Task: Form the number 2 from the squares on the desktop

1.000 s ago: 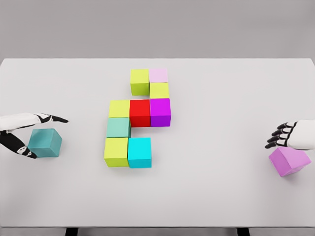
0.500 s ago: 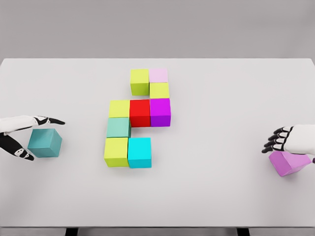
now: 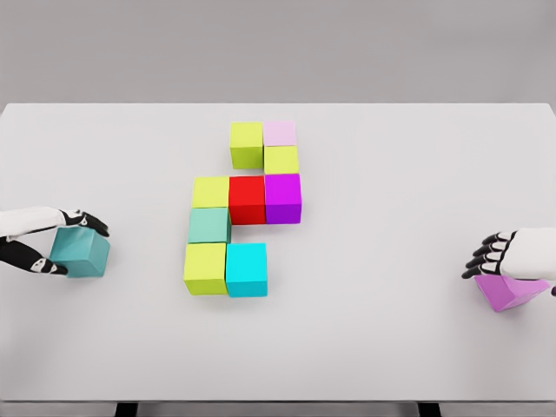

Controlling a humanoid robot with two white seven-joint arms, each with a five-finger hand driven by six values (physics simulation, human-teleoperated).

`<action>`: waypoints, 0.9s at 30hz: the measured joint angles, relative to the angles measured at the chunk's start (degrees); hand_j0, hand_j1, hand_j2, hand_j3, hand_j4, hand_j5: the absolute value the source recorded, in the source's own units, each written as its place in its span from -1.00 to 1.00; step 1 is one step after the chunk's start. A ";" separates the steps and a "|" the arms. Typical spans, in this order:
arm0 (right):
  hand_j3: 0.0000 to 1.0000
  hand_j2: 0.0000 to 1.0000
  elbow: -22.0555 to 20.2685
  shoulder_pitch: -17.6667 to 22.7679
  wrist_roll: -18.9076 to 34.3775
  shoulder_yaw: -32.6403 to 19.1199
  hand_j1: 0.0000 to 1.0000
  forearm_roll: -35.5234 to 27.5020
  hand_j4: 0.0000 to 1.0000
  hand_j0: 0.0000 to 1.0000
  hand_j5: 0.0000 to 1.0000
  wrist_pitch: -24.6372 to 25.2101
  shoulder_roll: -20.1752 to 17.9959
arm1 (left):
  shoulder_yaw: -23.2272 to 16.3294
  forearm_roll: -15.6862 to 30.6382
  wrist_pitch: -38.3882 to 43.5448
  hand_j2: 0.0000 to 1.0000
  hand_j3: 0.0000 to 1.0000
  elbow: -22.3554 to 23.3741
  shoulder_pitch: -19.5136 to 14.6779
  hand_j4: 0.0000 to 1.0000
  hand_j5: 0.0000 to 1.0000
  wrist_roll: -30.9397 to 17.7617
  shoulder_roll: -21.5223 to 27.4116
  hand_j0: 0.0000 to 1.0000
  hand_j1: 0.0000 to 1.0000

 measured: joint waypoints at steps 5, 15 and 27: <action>1.00 1.00 0.28 -0.17 0.00 0.30 1.00 -0.02 1.00 1.00 1.00 0.00 0.50 | -0.03 0.27 -0.03 0.03 0.03 0.06 0.00 0.03 0.03 -0.02 -0.16 0.03 0.03; 1.00 1.00 1.35 0.27 0.03 0.42 1.00 0.01 1.00 1.00 1.00 -0.01 2.35 | 0.00 0.38 0.00 -0.20 -0.20 0.31 -2.20 -0.20 -0.20 -0.05 -2.37 -0.20 -0.20; 0.28 0.28 1.42 0.45 -0.17 1.43 0.28 -0.36 0.28 0.28 0.28 0.26 2.41 | 0.65 -0.53 -0.01 -0.31 -0.31 13.46 -11.95 -0.31 -0.31 -0.11 -15.62 -0.31 -0.31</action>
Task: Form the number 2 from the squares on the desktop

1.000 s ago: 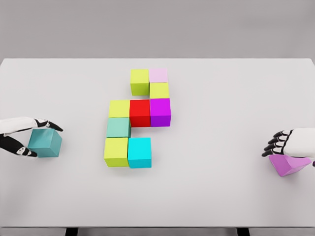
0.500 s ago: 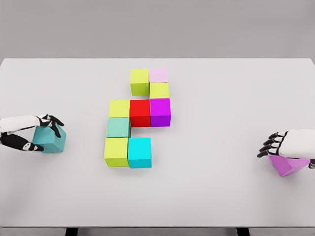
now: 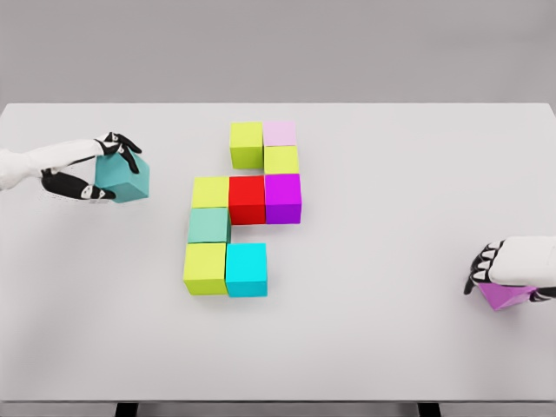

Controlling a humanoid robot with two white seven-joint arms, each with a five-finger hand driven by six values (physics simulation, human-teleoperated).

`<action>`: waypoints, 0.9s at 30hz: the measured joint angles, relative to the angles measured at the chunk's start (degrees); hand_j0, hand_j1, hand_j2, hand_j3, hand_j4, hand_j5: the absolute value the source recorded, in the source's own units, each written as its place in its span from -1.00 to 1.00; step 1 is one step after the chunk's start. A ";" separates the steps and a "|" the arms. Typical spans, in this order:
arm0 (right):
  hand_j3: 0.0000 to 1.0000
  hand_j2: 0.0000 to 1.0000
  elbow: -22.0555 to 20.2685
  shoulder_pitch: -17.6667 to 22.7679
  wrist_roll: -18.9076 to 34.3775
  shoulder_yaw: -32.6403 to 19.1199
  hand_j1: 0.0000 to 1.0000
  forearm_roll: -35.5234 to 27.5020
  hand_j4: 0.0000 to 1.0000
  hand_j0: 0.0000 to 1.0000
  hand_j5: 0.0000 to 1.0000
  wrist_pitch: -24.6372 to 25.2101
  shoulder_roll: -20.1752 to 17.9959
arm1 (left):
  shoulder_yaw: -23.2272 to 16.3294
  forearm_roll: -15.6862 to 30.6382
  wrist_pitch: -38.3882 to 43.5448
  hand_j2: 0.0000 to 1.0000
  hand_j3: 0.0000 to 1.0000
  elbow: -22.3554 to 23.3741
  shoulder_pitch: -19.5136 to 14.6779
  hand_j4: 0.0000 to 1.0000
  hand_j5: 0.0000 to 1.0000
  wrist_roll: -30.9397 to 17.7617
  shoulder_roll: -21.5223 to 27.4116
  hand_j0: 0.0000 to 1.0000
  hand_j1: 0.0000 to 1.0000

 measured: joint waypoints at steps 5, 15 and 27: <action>0.11 0.11 0.04 -0.18 0.18 0.03 0.11 0.24 0.11 0.11 0.11 -0.20 0.08 | 0.05 -3.69 0.36 -0.31 -0.31 8.92 -6.86 -0.31 -0.31 -0.07 -8.78 -0.31 -0.31; 0.08 0.08 1.16 -0.97 0.20 -1.41 0.08 -2.09 0.08 0.08 0.08 -0.28 1.43 | -0.02 -10.66 4.79 -0.31 -0.31 19.17 -13.28 -0.31 -0.31 -0.03 -20.17 -0.31 -0.31; 0.10 0.10 1.19 -2.03 0.22 -4.51 0.10 -5.00 0.10 0.10 0.10 -0.28 3.62 | 0.24 -13.21 10.29 -0.25 -0.25 20.44 -13.98 -0.25 -0.25 0.08 -25.85 -0.25 -0.25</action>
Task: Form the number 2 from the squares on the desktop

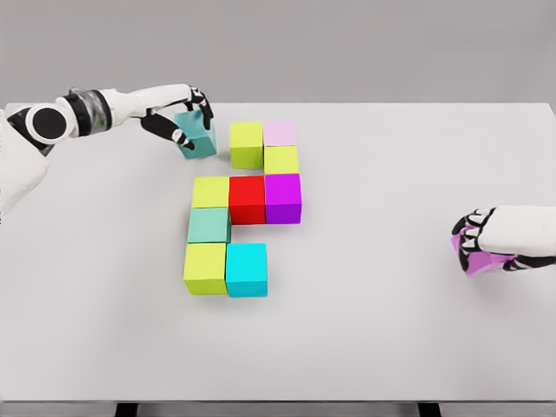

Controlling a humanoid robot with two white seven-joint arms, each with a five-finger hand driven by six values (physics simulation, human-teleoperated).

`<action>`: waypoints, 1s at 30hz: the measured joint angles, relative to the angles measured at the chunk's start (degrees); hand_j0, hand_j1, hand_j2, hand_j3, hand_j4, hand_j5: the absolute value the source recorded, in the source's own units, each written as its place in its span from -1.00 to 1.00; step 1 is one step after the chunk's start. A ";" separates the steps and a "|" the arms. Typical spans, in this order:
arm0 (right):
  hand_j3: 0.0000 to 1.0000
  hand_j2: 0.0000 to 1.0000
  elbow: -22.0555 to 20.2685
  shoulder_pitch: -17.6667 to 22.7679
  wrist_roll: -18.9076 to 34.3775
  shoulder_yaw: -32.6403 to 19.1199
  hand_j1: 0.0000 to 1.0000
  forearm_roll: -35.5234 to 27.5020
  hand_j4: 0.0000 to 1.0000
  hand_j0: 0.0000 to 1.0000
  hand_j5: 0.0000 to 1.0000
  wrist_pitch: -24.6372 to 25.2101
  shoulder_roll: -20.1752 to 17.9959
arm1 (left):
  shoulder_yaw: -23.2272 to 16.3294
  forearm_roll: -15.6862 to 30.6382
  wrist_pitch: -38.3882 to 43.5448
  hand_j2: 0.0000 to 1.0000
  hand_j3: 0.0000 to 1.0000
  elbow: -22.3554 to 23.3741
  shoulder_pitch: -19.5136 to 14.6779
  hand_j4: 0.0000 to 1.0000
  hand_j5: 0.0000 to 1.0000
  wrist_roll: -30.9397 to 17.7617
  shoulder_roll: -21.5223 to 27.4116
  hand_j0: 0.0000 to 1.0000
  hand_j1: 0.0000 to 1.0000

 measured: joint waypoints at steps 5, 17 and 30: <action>0.13 0.13 -0.20 -1.49 -0.02 -0.11 0.13 -0.25 0.13 0.13 0.13 -0.01 1.55 | 0.07 -1.45 0.30 -0.13 -0.13 2.45 -0.53 -0.13 -0.13 0.01 -2.01 -0.13 -0.13; 0.21 0.21 -1.99 -3.60 -0.04 -0.03 0.21 -0.38 0.21 0.21 0.21 -0.04 5.46 | 0.03 -2.03 0.21 0.27 0.27 3.49 -0.88 0.27 0.27 0.01 -3.34 0.27 0.27; 0.27 0.27 -2.52 -9.49 -0.06 2.14 0.27 -0.44 0.27 0.27 0.27 -0.03 9.79 | 0.03 -2.13 0.24 0.62 0.62 3.54 -0.88 0.62 0.62 0.01 -4.12 0.62 0.62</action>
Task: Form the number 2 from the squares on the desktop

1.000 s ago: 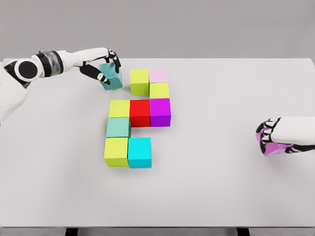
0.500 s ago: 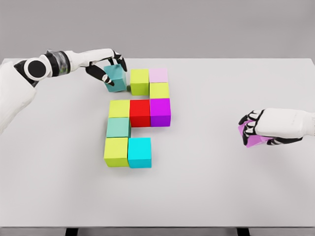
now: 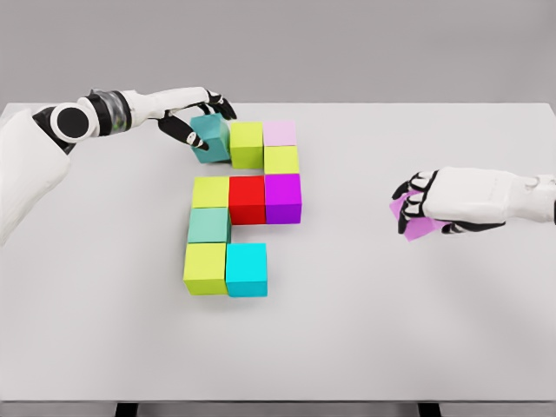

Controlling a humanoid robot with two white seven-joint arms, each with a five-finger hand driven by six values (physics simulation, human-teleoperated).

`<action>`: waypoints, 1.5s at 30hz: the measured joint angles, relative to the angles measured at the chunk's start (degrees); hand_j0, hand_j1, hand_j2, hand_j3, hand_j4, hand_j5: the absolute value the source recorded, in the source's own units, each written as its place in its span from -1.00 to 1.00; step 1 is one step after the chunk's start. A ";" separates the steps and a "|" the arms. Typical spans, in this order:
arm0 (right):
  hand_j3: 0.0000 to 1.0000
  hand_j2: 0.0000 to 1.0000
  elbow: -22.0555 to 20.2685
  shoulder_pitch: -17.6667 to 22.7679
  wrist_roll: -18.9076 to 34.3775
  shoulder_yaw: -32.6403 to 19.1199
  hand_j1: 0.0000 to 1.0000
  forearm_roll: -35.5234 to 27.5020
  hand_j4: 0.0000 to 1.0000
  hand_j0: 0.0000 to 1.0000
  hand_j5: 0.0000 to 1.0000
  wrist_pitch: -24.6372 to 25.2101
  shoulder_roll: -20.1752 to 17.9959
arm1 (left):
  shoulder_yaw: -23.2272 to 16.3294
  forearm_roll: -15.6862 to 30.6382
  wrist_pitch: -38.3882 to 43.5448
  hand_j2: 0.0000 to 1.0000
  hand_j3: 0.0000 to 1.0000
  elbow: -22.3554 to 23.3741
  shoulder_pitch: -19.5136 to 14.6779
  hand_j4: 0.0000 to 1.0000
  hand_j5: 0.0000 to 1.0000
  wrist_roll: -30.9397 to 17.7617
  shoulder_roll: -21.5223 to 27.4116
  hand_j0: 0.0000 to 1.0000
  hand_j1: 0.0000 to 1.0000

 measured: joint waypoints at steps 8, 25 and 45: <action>0.28 0.28 -0.01 -3.78 0.03 4.74 0.28 -0.02 0.28 0.28 0.28 0.00 2.21 | -0.03 0.00 -0.56 0.82 0.82 -0.12 0.00 0.82 0.82 -0.07 0.03 0.82 0.82; 0.35 0.35 -0.18 -15.56 0.03 18.94 0.35 -0.18 0.35 0.35 0.35 0.01 8.11 | -0.05 0.00 -0.06 0.83 0.83 -0.10 0.00 0.83 0.83 -0.09 -0.17 0.83 0.83; 1.00 1.00 0.72 -11.34 0.04 11.31 1.00 -1.04 1.00 1.00 1.00 -0.04 5.49 | 0.93 0.12 -0.99 0.88 0.88 -0.64 0.88 0.88 0.88 -0.12 0.19 0.88 0.88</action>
